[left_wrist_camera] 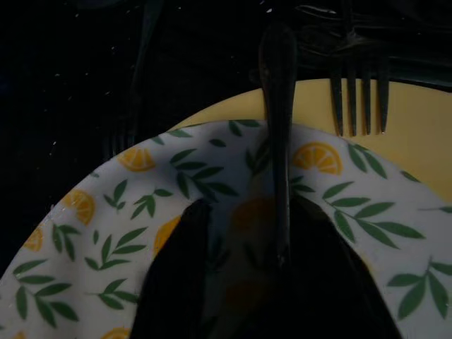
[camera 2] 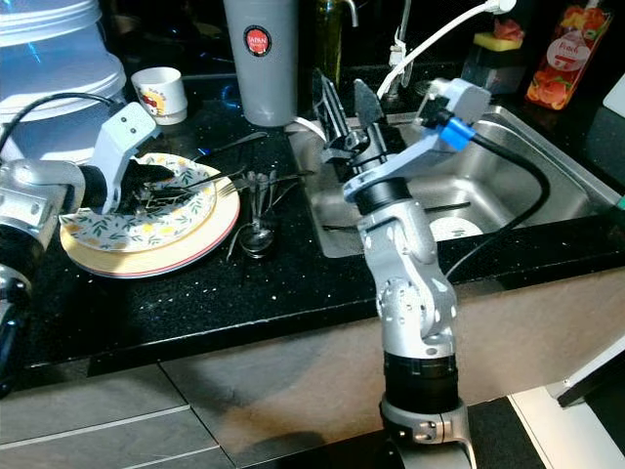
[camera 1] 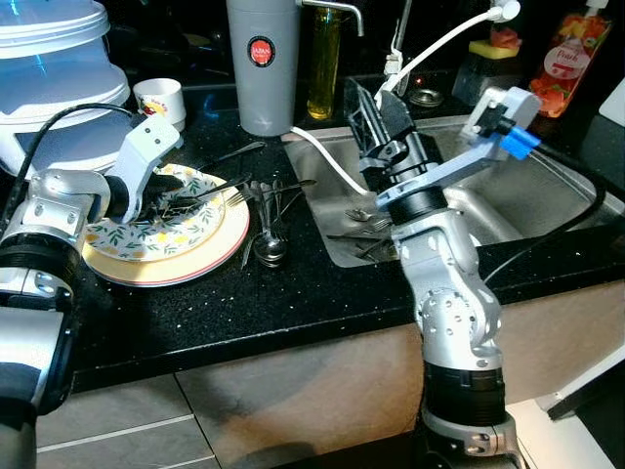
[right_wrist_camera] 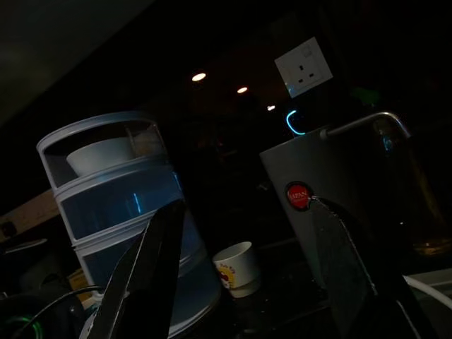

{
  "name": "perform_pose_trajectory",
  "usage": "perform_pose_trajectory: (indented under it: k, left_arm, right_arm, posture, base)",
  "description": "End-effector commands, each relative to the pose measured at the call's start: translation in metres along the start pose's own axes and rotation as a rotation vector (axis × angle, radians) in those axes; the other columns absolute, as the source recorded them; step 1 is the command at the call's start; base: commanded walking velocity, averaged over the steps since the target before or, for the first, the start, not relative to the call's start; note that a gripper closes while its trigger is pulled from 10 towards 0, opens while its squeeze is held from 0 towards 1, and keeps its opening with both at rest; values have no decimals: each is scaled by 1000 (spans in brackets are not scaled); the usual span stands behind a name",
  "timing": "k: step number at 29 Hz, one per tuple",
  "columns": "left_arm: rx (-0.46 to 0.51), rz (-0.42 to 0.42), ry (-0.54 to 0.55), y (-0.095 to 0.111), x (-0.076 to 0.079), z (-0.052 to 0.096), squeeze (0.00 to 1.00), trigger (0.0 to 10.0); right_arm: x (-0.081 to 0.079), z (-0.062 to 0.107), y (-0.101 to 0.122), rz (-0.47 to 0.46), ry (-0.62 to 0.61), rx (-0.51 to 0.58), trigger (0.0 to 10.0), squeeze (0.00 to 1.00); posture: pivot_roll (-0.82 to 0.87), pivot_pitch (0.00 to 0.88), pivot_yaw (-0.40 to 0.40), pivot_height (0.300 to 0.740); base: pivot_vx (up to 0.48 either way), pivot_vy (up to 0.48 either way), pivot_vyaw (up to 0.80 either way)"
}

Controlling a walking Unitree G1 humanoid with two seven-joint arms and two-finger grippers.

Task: Kitchen organization

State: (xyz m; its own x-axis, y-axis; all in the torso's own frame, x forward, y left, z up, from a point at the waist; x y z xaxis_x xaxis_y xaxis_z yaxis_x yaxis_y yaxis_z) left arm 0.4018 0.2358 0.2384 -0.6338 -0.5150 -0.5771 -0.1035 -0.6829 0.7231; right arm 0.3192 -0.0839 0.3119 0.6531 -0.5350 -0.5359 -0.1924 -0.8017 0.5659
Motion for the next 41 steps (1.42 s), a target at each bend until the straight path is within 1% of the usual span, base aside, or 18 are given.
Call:
perform_pose_trajectory:
  k: [1, 7, 8, 9, 11, 12, 13, 15, 19, 22, 23, 24, 25, 26, 35, 36, 37, 41]
  left_arm:
    - [31, -1, -15, 3, 4, -3, 0, 0]
    - [90, -2, 15, 13, -1, -2, 0, 0]
    - [148, 6, 34, 21, -5, 1, 0, 0]
    - [218, 3, 69, 33, -10, 5, 0, 10000]
    - [329, 2, 110, 52, -18, 12, 0, 10000]
    - [329, 2, 110, 52, -18, 12, 0, 10000]
    - [375, 0, 111, 61, -18, 15, 0, 10000]
    - [467, -21, 91, 79, -14, 20, 0, 10000]
    - [545, -26, 94, 94, -9, 27, 0, 10000]
    - [435, -39, 114, 80, -9, 20, 0, 10000]
    - [303, -47, 167, 61, -15, 12, 0, 10000]
    - [258, -44, 185, 55, -18, 10, 0, 10000]
    - [258, -44, 185, 55, -18, 10, 0, 10000]
    - [183, -8, 197, 42, -22, 10, 1000, 10000]
    - [93, 75, 174, 24, -21, 5, 1000, 10000]
    - [76, 86, 150, 21, -17, 0, 659, 10000]
    - [56, 101, 138, 18, -15, -4, 0, 10000]
    - [23, 114, 87, 14, -7, -13, 0, 10000]
  right_arm:
    - [-1, 0, -7, -12, -9, -19, 10000, 0]
    - [-1, 0, -9, -19, -17, -22, 10000, 0]
    - [0, 0, -9, -17, -24, -21, 10000, 0]
    - [1, -1, -8, -13, -30, -18, 10000, 0]
    - [4, 0, -5, -6, -42, -14, 10000, 0]
    - [4, 0, -5, -6, -42, -14, 10000, 0]
    - [6, 0, -4, -4, -46, -11, 10000, 0]
    - [10, -1, 0, -1, -54, -4, 10000, 0]
    - [13, -2, 5, -9, -62, 13, 10000, 0]
    - [12, -2, 5, -9, -55, 10, 10000, 0]
    - [12, -2, 5, -5, -50, 4, 10000, 0]
    - [12, -2, 4, -4, -50, 2, 10000, 0]
    - [12, -2, 4, -4, -50, 2, 10000, 0]
    - [13, -2, 3, -3, -50, -1, 10000, 0]
    - [13, -3, 3, -5, -49, 2, 10000, 0]
    - [13, -2, 3, -1, -53, 6, 10000, 0]
    - [14, -1, 4, 3, -57, 11, 10000, 0]
    - [17, 3, 8, 16, -68, 20, 10000, 0]
  posture:
    - [112, 6, 13, 740]
    - [116, 5, 15, 740]
    - [112, 4, 15, 740]
    - [111, 6, 15, 740]
    - [108, 7, 14, 740]
    - [108, 7, 14, 740]
    - [108, 8, 15, 740]
    - [110, 11, 12, 740]
    - [109, 12, 14, 740]
    - [106, 10, 11, 740]
    - [109, 10, 8, 740]
    - [109, 10, 8, 740]
    - [109, 10, 8, 740]
    - [117, 9, 9, 740]
    - [113, 7, 24, 740]
    - [103, 5, 30, 740]
    - [93, 2, 36, 740]
    - [89, 0, 41, 740]
  base:
    - [0, 0, 0]
    - [0, 0, 0]
    - [0, 0, 0]
    - [0, 0, 0]
    - [0, 0, 0]
    - [0, 0, 0]
    - [0, 0, 0]
    - [0, 0, 0]
    - [0, 0, 0]
    - [0, 0, 0]
    - [0, 0, 0]
    - [0, 0, 0]
    - [0, 0, 0]
    - [0, 0, 0]
    - [0, 0, 0]
    - [0, 0, 0]
    - [0, 0, 0]
    - [0, 0, 0]
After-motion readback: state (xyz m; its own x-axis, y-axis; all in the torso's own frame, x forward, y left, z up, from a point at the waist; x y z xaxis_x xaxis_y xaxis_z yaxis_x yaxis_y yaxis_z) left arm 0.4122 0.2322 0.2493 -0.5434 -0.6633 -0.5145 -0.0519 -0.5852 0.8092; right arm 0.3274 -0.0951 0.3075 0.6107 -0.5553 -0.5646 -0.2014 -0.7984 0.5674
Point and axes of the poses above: a point about 5 cm out from each wrist's last joint towards the gripper, its own z axis pointing back from the gripper into the wrist, its own y axis along the axis of the wrist's last joint, x = y × z, the point moved 2 cm from there along -z, pointing out of the wrist towards the gripper, and after that the axes turned 15 degrees about -z, right-handed, at the moved point
